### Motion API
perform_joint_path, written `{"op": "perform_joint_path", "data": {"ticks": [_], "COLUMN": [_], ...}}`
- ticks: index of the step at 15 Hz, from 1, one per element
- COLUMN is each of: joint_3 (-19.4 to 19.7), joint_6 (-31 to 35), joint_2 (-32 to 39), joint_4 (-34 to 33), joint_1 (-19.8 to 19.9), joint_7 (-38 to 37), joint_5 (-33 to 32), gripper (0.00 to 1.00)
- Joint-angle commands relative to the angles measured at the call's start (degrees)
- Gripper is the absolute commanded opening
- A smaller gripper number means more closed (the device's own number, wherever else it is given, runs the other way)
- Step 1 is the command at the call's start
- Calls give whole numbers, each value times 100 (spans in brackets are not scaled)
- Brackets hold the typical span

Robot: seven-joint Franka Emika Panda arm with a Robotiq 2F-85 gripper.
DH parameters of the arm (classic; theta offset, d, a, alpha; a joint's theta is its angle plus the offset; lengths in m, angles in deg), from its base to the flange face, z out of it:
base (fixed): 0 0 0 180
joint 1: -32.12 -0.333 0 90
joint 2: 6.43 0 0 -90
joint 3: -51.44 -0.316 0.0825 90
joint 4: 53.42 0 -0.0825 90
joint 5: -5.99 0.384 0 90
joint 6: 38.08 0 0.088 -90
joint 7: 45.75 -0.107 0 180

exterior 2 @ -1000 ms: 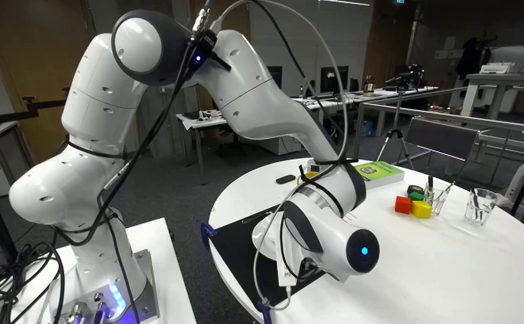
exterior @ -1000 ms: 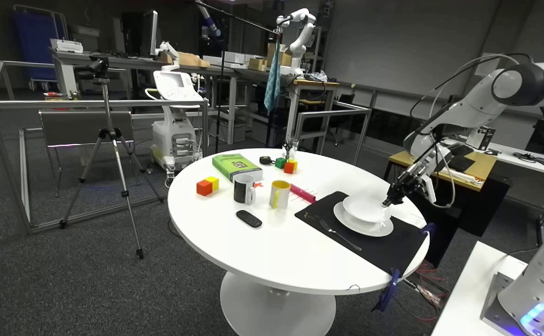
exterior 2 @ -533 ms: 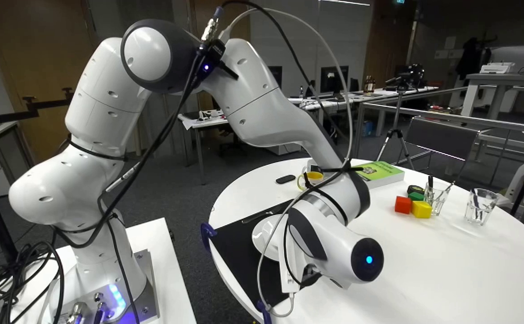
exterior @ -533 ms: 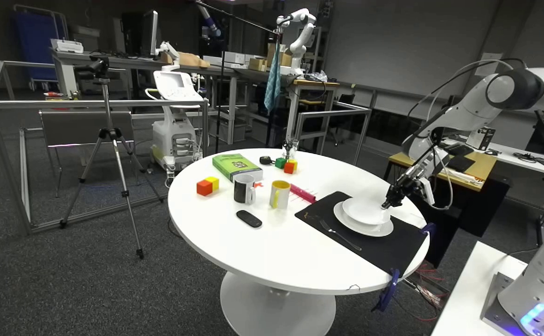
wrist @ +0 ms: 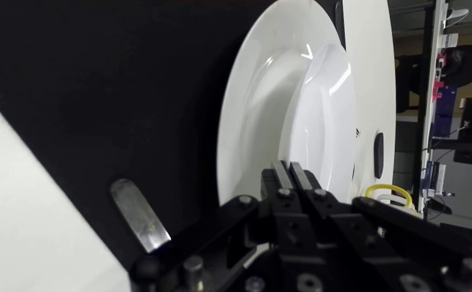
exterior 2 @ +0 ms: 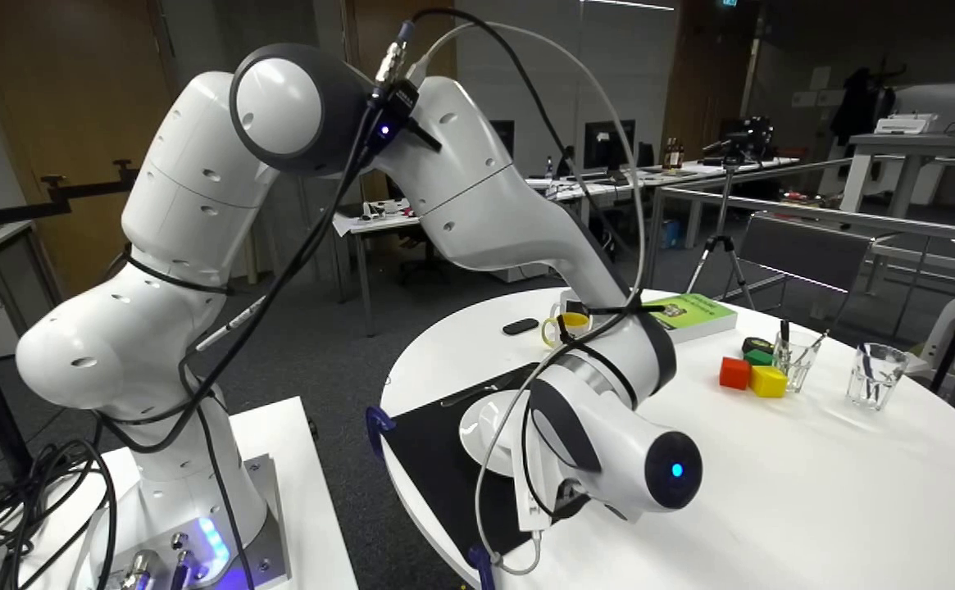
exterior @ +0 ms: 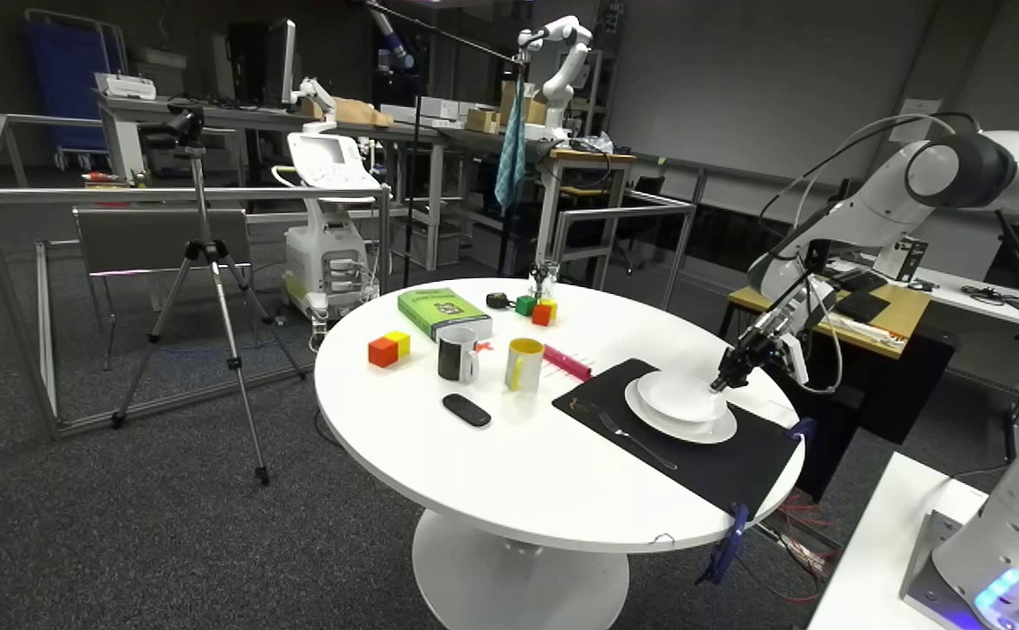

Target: Put the plate over the other

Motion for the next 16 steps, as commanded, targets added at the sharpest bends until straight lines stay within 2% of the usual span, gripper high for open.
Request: {"op": "perform_joint_path", "data": {"ticks": [1, 16], "joint_3": [-43, -54], "joint_6": [-345, -429], "joint_2": [73, 260], "joint_4": [-172, -205], "joint_1": [36, 27], "joint_7": [20, 79], "joint_5": [-28, -143], "gripper": [1, 1]}}
